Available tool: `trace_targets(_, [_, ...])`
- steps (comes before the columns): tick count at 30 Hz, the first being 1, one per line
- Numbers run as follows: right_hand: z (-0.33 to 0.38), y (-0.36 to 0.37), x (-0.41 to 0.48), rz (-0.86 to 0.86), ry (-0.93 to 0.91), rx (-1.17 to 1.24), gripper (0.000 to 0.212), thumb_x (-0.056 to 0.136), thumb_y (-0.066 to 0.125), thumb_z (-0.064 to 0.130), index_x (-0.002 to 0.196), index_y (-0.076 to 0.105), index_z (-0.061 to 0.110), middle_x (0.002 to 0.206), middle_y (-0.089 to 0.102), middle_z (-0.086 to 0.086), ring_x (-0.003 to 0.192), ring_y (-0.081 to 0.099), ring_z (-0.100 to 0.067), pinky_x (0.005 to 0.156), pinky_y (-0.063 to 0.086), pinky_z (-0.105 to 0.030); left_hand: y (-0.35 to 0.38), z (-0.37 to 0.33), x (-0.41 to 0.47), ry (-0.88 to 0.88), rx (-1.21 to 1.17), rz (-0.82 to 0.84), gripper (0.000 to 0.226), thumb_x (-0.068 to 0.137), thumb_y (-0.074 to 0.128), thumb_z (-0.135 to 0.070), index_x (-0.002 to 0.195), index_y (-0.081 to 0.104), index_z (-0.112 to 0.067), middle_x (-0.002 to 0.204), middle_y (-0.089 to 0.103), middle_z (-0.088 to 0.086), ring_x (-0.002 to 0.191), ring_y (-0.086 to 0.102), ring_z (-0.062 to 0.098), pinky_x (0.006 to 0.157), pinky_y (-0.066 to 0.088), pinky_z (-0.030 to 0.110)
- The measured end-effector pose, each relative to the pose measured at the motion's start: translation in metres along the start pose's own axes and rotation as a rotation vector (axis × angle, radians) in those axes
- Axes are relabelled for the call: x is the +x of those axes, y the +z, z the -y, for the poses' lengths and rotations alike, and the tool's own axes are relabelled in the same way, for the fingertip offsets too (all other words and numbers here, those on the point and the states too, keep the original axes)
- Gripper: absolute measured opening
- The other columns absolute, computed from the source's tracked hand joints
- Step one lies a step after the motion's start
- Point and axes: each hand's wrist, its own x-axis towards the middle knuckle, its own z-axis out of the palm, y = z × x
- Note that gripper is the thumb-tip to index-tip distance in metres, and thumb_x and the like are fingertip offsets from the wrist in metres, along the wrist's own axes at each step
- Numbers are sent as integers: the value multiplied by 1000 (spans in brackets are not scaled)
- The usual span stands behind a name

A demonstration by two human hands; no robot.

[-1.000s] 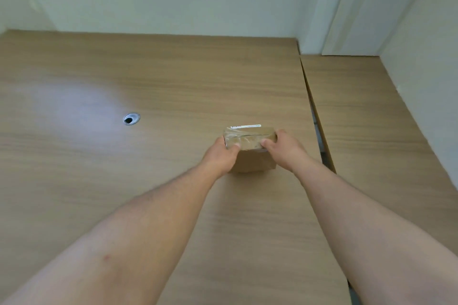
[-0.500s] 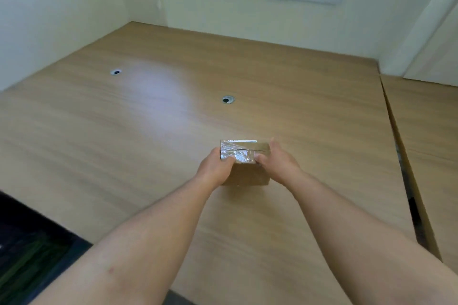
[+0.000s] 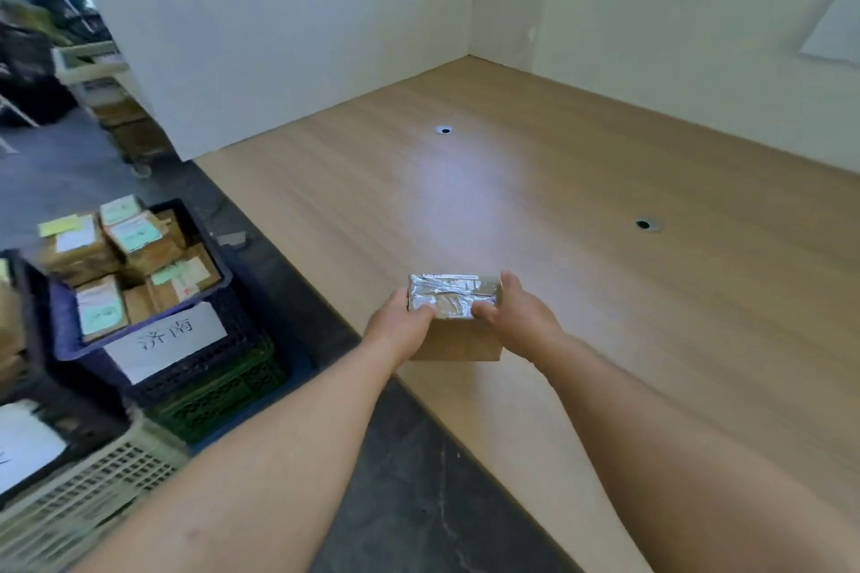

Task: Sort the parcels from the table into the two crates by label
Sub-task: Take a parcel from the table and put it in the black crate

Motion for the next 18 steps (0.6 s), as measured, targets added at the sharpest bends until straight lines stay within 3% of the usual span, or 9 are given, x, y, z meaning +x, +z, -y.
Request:
trace_targets(4, [60, 49, 6, 48, -102, -38, 58, 98, 49, 38, 146, 23, 18, 134, 54, -12, 111, 57, -31, 88, 49, -41, -60, 48, -1, -47, -62, -96, 42, 98, 47, -36, 138, 47, -20, 132, 56, 5, 110, 52, 21, 90, 44, 31])
trace_targets(9, [136, 110, 4, 164, -230, -68, 62, 95, 55, 41, 146, 27, 21, 138, 51, -8, 112, 57, -28, 89, 53, -41, -127, 110, -8, -187, -129, -251, 56, 101, 42, -37, 153, 26, -23, 149, 42, 5, 129, 45, 25, 97, 42, 33])
trace_targets(11, [161, 129, 4, 203, -300, -77, 61, 95, 57, 41, 145, 29, 19, 138, 51, -7, 114, 57, -26, 89, 52, -36, -149, 129, -12, -243, -148, -301, 58, 102, 39, -37, 155, 19, -25, 153, 36, 5, 133, 42, 27, 100, 40, 36])
trace_targets(14, [201, 154, 3, 288, -387, -130, 73, 96, 56, 39, 153, 16, 20, 145, 46, -6, 120, 55, -24, 81, 44, -28, -182, 154, -19, -339, -170, -374, 61, 102, 38, -35, 156, 11, -28, 155, 32, 6, 133, 41, 30, 99, 40, 36])
trace_targets(18, [250, 192, 1, 416, -456, -174, 83, 94, 60, 37, 155, 6, 25, 146, 47, -4, 122, 55, -24, 89, 50, -35, -222, 189, -28, -444, -222, -444, 63, 99, 38, -31, 155, 9, -36, 156, 31, 4, 127, 46, 31, 97, 47, 41])
